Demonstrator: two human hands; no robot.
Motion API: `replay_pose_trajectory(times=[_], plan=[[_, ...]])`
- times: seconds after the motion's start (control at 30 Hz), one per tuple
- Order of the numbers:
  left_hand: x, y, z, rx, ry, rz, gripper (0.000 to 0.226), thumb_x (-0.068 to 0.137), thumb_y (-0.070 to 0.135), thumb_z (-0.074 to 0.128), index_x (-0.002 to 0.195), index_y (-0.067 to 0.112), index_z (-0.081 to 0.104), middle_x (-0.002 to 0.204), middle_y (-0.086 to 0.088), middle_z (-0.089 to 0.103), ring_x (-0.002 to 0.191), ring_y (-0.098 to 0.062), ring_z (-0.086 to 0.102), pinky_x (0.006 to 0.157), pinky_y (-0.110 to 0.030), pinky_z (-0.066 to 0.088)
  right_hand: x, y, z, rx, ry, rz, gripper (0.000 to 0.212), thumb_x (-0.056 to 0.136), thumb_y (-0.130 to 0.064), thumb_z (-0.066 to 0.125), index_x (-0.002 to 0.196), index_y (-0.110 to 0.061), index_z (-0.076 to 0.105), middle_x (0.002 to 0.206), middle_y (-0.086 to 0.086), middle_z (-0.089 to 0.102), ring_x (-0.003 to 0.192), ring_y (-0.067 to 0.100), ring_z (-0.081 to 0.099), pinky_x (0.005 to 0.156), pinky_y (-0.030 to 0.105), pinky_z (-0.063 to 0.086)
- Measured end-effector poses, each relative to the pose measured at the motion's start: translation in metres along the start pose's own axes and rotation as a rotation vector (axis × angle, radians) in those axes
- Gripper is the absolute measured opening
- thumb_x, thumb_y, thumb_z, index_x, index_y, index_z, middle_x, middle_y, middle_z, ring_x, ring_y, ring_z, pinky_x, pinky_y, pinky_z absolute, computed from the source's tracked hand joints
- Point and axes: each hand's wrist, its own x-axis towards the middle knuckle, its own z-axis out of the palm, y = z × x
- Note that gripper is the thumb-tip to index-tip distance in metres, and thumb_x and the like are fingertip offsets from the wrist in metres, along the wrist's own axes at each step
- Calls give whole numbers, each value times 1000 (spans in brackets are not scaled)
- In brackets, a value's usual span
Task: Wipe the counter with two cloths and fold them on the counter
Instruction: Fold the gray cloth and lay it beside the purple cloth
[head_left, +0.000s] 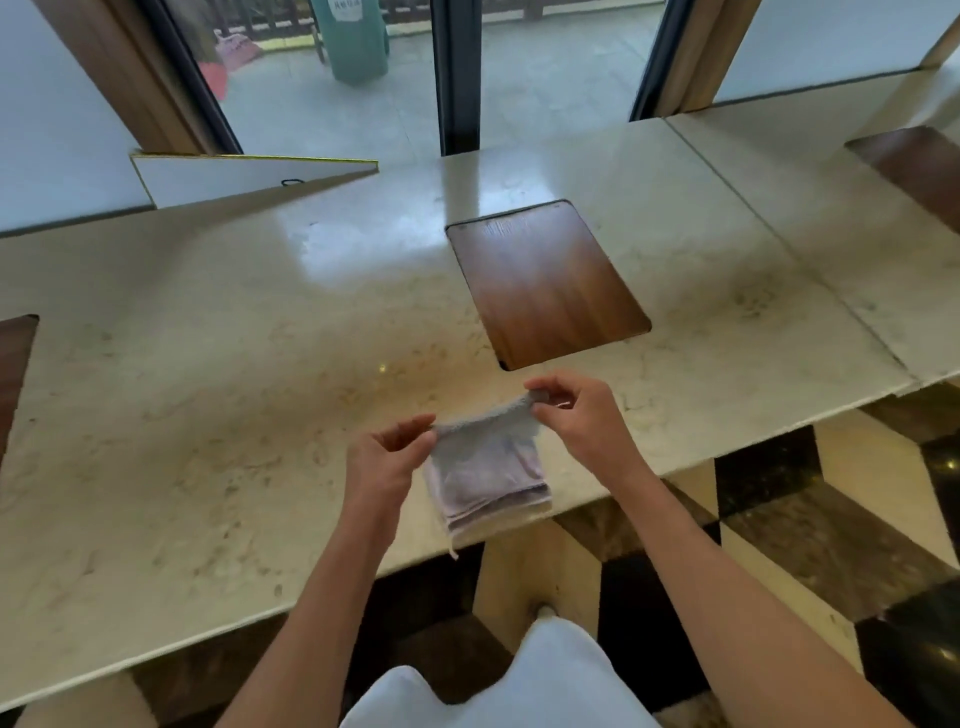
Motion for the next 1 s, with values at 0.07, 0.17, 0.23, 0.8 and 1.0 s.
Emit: replay_pose_trajectory(times=[0.07, 0.17, 0.23, 0.8, 1.0], plan=[[-16, 5, 30, 50, 42, 44, 22, 83, 3, 77, 94, 22, 80, 89, 5, 80, 86, -6, 74, 72, -12, 53, -2, 10, -27, -90, -20, -35, 28, 90, 2, 68, 110, -15, 74, 99, -4, 73, 88, 0, 67, 83, 11, 53], [-32, 9, 70, 202, 131, 104, 21, 82, 3, 78, 92, 22, 80, 84, 5, 79, 83, -8, 74, 74, -17, 56, -5, 24, -62, -191, -9, -76, 25, 90, 3, 68, 112, -6, 74, 104, 5, 73, 88, 4, 63, 83, 6, 50], [-43, 6, 90, 335, 165, 162, 17, 83, 5, 78, 98, 13, 81, 88, 3, 77, 81, -6, 72, 78, -20, 58, -11, 33, -80, -231, 8, -89, 25, 89, 5, 69, 111, -4, 73, 105, 7, 73, 92, 10, 65, 86, 10, 52], [14, -45, 168, 672, -15, 54, 8, 88, 11, 69, 84, 18, 72, 76, 8, 70, 72, -5, 66, 65, -21, 55, 48, 133, -113, -413, -235, 291, 10, 92, -6, 68, 97, -14, 73, 95, 2, 70, 91, 17, 64, 75, 23, 48], [65, -49, 174, 922, -3, 211, 4, 87, 14, 70, 85, 17, 72, 82, 0, 72, 80, -19, 62, 81, -41, 52, 90, 147, -95, -515, -242, 277, 6, 91, -9, 69, 94, -14, 71, 88, -1, 65, 88, 21, 64, 79, 33, 52]])
